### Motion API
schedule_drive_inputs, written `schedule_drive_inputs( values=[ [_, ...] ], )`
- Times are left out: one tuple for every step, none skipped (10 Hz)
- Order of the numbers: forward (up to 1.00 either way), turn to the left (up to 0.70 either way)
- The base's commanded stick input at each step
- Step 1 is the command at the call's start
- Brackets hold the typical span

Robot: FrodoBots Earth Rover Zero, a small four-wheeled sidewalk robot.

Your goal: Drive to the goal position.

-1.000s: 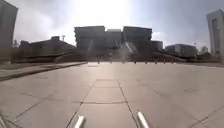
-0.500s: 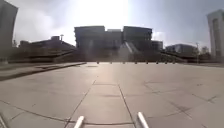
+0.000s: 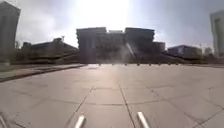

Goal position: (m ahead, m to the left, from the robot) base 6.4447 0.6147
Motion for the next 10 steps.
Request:
schedule_drive_inputs(
  values=[
    [1.0, 0.0],
    [1.0, 0.0],
    [1.0, 0.0],
    [1.0, 0.0],
    [1.0, 0.0],
    [1.0, 0.0],
    [1.0, 0.0],
    [1.0, 0.0],
    [1.0, 0.0],
    [1.0, 0.0]
  ],
)
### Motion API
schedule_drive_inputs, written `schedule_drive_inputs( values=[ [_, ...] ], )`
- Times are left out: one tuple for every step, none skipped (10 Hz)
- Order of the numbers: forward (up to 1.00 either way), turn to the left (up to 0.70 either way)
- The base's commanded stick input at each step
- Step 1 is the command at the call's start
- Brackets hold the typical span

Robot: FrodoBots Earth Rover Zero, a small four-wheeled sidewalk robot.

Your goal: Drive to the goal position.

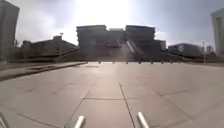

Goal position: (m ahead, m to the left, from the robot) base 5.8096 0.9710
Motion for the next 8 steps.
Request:
schedule_drive_inputs(
  values=[
    [1.0, 0.0],
    [1.0, 0.0],
    [1.0, 0.0],
    [1.0, 0.0],
    [1.0, 0.0],
    [1.0, 0.0],
    [1.0, 0.0],
    [1.0, 0.0]
  ],
)
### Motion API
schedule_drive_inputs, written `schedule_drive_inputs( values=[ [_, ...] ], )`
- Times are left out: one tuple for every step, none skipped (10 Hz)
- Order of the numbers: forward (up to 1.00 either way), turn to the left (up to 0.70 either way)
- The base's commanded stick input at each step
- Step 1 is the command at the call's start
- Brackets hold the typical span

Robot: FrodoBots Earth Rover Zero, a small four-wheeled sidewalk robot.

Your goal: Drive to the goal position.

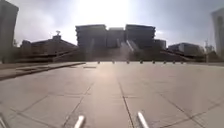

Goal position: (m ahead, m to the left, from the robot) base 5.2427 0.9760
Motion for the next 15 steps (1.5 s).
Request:
schedule_drive_inputs(
  values=[
    [1.0, 0.0],
    [1.0, 0.0],
    [1.0, 0.0],
    [1.0, 0.0],
    [1.0, 0.0],
    [1.0, 0.0],
    [1.0, 0.0],
    [1.0, 0.0],
    [1.0, 0.0],
    [1.0, 0.0],
    [1.0, 0.0],
    [1.0, 0.0],
    [1.0, 0.0],
    [1.0, 0.0],
    [1.0, 0.0]
  ],
)
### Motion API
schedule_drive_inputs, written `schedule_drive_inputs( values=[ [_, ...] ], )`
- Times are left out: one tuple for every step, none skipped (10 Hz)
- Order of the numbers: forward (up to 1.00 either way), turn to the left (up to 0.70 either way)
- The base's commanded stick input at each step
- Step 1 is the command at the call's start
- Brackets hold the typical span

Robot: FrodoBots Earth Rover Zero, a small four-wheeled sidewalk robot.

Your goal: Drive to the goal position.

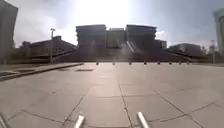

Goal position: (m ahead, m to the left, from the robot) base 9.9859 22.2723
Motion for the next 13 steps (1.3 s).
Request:
schedule_drive_inputs(
  values=[
    [1.0, 0.0],
    [1.0, 0.0],
    [1.0, 0.0],
    [1.0, 0.0],
    [1.0, 0.0],
    [1.0, 0.0],
    [1.0, 0.0],
    [1.0, 0.0],
    [1.0, 0.0],
    [1.0, 0.0],
    [1.0, 0.0],
    [1.0, 0.0],
    [1.0, 0.25]
  ],
)
